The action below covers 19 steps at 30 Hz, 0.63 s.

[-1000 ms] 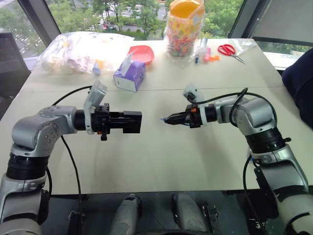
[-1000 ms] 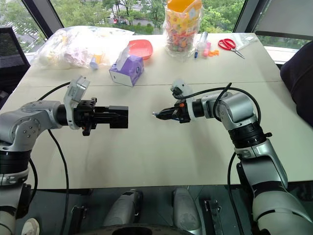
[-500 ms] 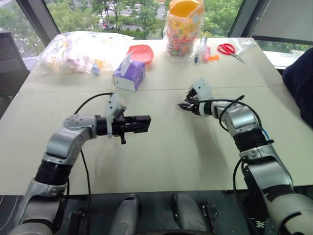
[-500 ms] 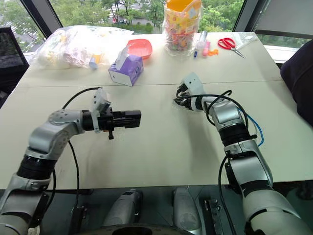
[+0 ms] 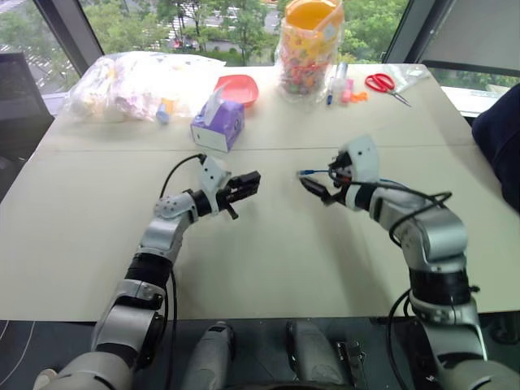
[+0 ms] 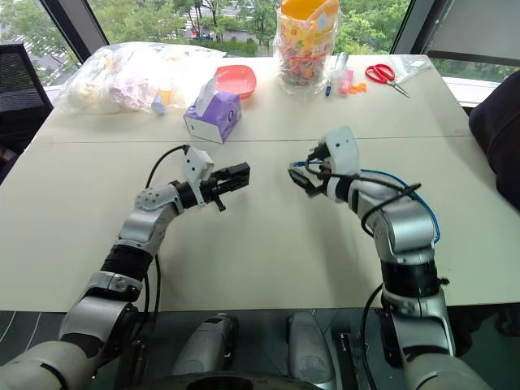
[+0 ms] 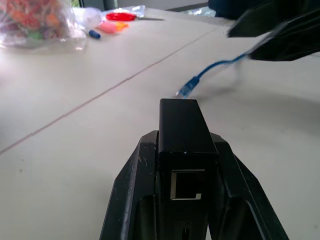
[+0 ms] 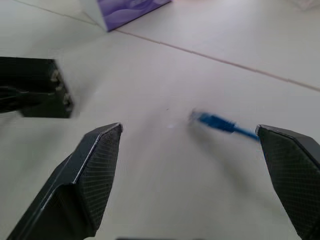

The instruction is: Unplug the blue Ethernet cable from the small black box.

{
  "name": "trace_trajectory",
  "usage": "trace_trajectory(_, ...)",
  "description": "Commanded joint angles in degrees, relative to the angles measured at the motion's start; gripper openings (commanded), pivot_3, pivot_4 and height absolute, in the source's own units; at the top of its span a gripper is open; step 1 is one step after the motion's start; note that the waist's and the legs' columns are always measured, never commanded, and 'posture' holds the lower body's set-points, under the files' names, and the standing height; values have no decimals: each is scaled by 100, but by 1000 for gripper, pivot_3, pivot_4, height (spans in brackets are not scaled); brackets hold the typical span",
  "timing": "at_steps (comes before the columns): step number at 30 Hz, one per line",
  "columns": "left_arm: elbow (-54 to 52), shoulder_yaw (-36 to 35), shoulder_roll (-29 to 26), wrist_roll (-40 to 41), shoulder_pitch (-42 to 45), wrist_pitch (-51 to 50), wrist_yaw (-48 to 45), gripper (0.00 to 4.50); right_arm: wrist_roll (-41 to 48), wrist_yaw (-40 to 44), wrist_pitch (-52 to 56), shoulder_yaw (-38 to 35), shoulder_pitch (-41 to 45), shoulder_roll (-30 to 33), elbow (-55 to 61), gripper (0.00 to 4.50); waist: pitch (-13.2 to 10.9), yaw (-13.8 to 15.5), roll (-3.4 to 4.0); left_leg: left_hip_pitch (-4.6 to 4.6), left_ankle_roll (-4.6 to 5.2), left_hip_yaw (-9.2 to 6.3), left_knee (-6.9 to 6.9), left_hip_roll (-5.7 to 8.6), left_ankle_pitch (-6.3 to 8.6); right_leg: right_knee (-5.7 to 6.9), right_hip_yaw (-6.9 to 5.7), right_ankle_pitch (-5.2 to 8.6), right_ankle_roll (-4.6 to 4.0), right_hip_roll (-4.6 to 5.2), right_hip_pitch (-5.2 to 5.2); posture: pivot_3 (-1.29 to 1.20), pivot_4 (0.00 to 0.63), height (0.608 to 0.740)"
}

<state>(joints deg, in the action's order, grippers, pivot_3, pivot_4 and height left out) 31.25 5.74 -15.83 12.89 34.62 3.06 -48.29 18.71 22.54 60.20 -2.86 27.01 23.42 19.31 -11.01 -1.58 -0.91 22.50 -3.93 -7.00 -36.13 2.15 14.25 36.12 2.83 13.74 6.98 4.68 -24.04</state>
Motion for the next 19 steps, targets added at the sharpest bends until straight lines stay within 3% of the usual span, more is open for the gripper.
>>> trace_trajectory(1, 471, -168, -59, -131, 97, 384, 13, 1023, 144, -135, 275, -95, -155, -2, 678, 4470, 0, 6, 0, 0, 0, 0, -3, 0, 0, 0, 0, 0, 0, 0, 1, 0, 150, 740)
trace_trajectory(9, 539, -375, -502, -2, -58, 303, -424, 4468, 266, -24, 465, 171, -602, 294, 1153, 4500, 2, -55, -1, -15, 1, 0, -5, -1, -1, -1, -1, 0, 1, -1, 20, 0, 150, 740)
trace_trajectory(19, -1063, -773, -1381, 429, -671, -895, -819, 4468, 656, 735, 248, 190, -901, 1030, 1376, 4500, 2, -89, -1, -13, 2, -4, 0, -3, 0, -2, -2, 1, 1, -1, 19, 0, 150, 740)
